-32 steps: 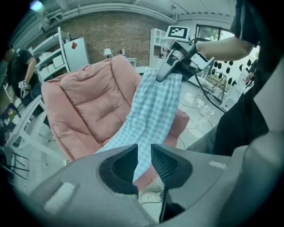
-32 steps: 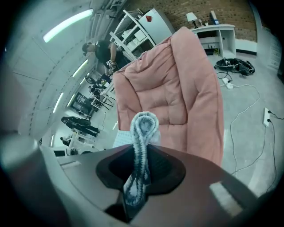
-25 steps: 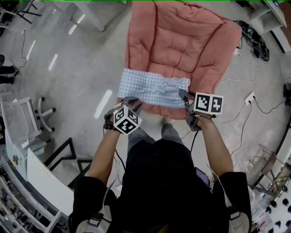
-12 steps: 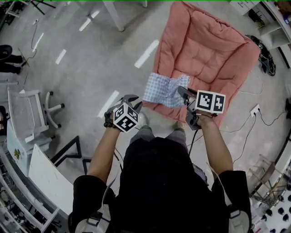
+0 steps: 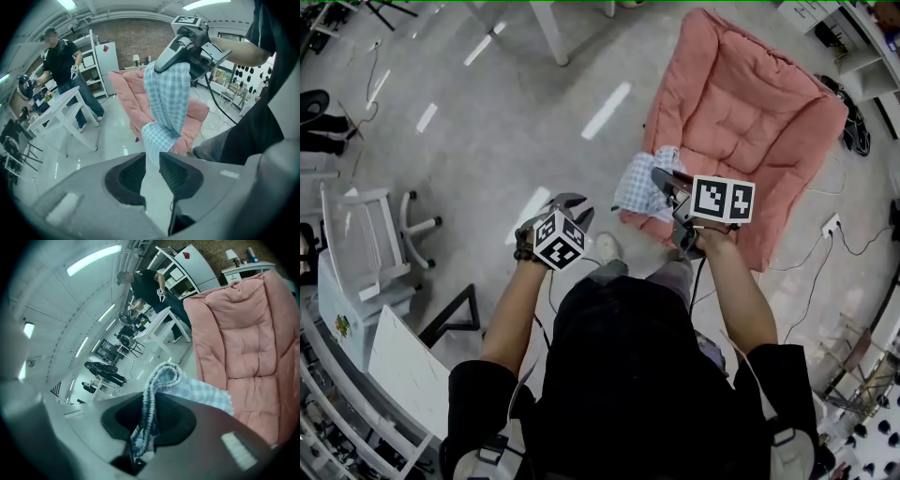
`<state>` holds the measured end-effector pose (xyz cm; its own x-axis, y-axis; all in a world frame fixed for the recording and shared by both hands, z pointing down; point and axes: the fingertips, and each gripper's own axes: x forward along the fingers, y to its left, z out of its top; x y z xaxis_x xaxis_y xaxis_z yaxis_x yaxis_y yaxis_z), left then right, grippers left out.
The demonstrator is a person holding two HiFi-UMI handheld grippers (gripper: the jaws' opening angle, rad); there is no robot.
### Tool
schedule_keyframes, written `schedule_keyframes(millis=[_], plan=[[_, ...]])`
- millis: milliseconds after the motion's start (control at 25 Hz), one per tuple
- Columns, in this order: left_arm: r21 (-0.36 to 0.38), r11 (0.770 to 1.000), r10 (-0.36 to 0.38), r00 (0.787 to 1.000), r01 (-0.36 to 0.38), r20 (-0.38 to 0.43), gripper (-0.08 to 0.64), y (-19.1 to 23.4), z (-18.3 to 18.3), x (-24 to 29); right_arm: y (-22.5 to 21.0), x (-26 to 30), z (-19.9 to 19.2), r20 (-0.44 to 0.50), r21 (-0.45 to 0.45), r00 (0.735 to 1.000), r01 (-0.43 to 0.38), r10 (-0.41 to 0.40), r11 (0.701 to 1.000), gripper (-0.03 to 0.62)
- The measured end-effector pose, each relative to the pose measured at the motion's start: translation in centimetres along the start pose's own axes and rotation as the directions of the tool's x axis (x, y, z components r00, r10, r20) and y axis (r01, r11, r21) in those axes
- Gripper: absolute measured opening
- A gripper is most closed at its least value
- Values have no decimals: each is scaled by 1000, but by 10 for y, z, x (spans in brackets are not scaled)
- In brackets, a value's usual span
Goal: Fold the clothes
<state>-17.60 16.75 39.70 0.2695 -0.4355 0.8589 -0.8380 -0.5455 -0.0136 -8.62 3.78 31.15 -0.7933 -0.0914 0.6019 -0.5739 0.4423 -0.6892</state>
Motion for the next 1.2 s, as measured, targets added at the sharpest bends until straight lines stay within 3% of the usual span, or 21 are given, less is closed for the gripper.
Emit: schedule_keyframes(millis=[440, 840, 1200], plan=[[-70, 998, 7, 1000, -7, 4, 100, 26, -35, -11, 36, 63, -3, -81, -52, 997, -19, 15, 998, 71], [-167, 986, 13, 999, -18, -31, 100, 25, -63, -3, 31, 126, -38, -188, -98, 982, -48, 29, 994, 72], [-276, 960, 34, 998, -47, -50, 100, 17, -67, 6, 12, 161, -67, -299, -144, 954, -68, 22, 987, 74]])
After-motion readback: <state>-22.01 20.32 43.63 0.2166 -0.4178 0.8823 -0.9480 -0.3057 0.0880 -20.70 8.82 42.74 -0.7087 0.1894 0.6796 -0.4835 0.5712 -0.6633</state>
